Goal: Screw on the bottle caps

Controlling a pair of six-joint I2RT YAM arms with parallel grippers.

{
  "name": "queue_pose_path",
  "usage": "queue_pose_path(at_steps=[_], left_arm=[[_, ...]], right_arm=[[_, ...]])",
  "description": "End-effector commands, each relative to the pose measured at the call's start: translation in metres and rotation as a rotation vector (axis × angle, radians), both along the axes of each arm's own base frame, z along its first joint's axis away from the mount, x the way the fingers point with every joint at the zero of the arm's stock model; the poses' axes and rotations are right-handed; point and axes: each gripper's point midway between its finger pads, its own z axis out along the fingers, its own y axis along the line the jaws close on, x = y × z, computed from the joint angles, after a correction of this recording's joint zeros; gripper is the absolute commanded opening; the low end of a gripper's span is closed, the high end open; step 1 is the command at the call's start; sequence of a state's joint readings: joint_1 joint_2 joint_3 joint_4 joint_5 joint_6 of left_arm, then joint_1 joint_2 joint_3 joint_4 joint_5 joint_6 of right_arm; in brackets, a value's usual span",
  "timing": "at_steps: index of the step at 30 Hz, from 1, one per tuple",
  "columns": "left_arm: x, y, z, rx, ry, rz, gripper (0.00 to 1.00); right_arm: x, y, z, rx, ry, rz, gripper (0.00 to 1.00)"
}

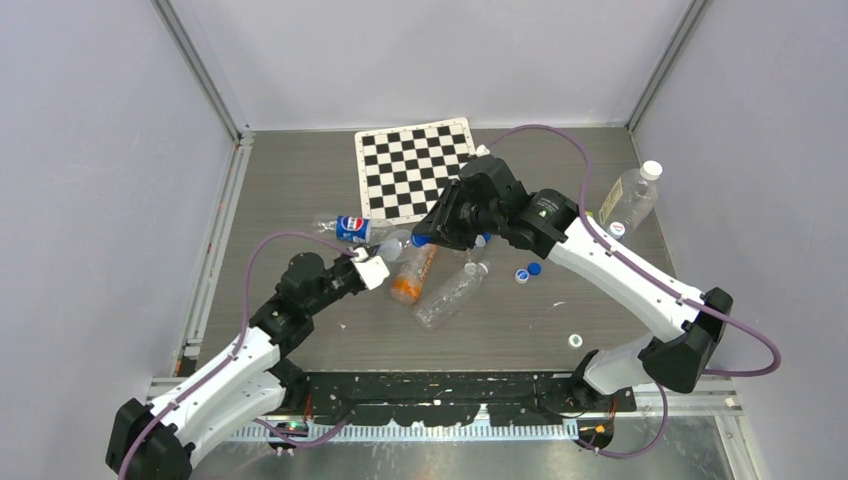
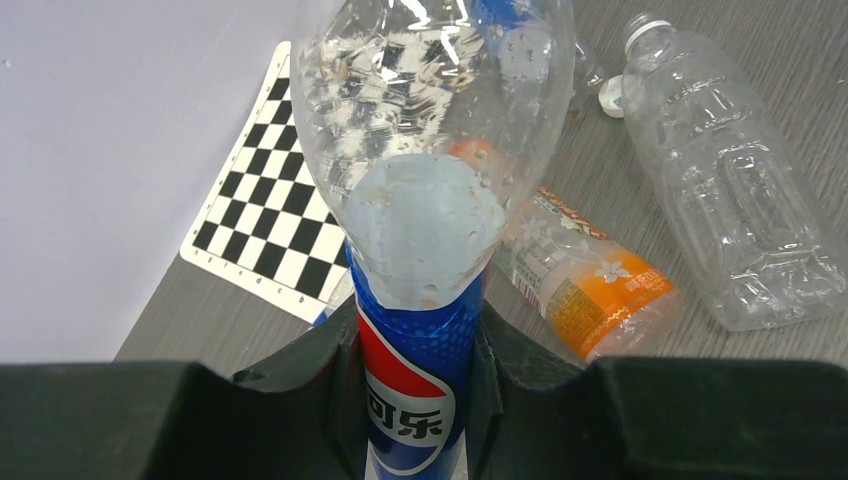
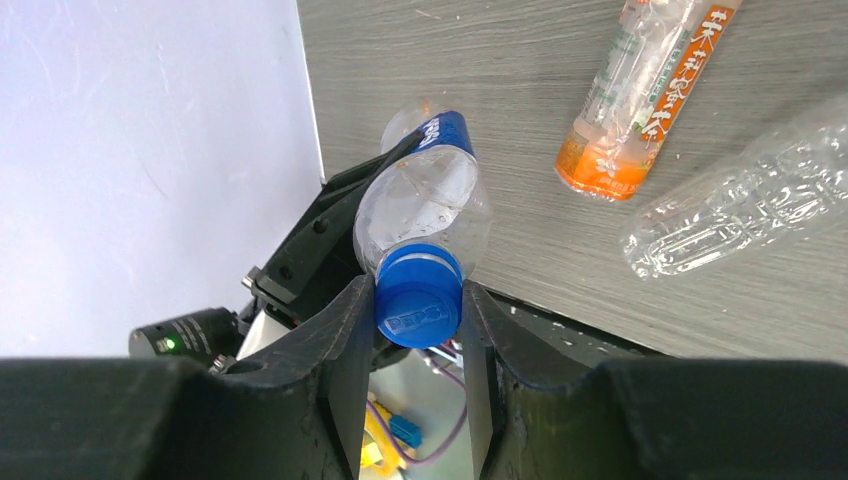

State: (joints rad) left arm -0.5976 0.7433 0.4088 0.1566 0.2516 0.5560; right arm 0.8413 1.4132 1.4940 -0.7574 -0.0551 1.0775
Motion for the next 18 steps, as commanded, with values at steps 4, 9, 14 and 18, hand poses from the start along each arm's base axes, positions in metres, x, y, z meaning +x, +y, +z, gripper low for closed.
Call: queue_pose_path(at_steps=[4,9,14,18], left_arm=[[-0.003,-0.023,0.095,-0.185,-0.271,-0.079,0.32],[0.000,-0.022,0.092,-0.168,-0.274,-0.063,0.31],[0.004,-0.021,0.089,-0.141,-0.289,-0.041,0.31],[0.008,-0.018,0.089,-0.139,-0.290,-0.014,0.30]], right_arm=[[0.006,0.008,-0.007,0.081,0.114,-0.161,0.05],[0.006,0.010,-0.006,0.114,0.154,-0.204,0.06],[0.005,0.014,-0.013,0.126,0.215,-0.242,0.06],[0.002,0.020,-0.012,0.159,0.261,-0.281,0.06]])
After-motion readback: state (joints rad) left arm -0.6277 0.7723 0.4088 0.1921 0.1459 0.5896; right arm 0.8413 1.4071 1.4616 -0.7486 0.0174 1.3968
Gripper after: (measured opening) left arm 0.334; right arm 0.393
